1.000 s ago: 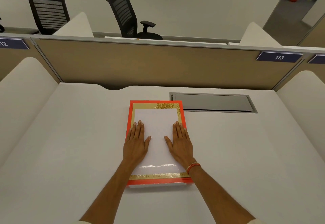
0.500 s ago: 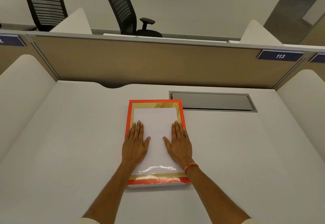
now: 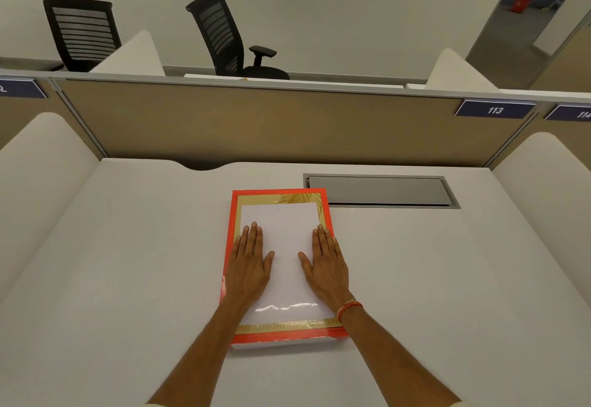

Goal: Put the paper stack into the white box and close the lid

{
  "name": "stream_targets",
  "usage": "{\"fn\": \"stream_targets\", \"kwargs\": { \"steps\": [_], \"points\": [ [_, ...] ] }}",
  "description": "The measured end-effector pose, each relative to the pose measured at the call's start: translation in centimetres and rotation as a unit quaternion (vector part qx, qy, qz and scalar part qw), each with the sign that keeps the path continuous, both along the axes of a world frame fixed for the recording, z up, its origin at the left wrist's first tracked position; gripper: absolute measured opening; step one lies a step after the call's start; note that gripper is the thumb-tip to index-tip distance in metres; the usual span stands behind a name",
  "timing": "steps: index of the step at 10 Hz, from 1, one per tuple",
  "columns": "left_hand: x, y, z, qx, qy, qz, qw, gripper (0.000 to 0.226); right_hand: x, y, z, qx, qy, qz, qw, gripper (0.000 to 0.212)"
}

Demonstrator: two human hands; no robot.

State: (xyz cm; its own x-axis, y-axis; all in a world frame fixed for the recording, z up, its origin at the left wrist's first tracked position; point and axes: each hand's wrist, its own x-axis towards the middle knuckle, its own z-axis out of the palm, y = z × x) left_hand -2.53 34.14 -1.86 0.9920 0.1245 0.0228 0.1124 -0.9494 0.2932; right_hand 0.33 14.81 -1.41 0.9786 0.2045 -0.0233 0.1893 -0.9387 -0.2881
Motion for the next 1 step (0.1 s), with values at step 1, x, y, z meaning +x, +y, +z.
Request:
{"fn": "stream_targets", "kwargs": {
  "steps": [1],
  "points": [
    [0.8,-1.95,0.67,-0.02,-0.009,-0.005,1.0,0.094,0.27,-1.12,0.53,0.004,-0.021,-0.002,1.0,0.073]
  ]
}}
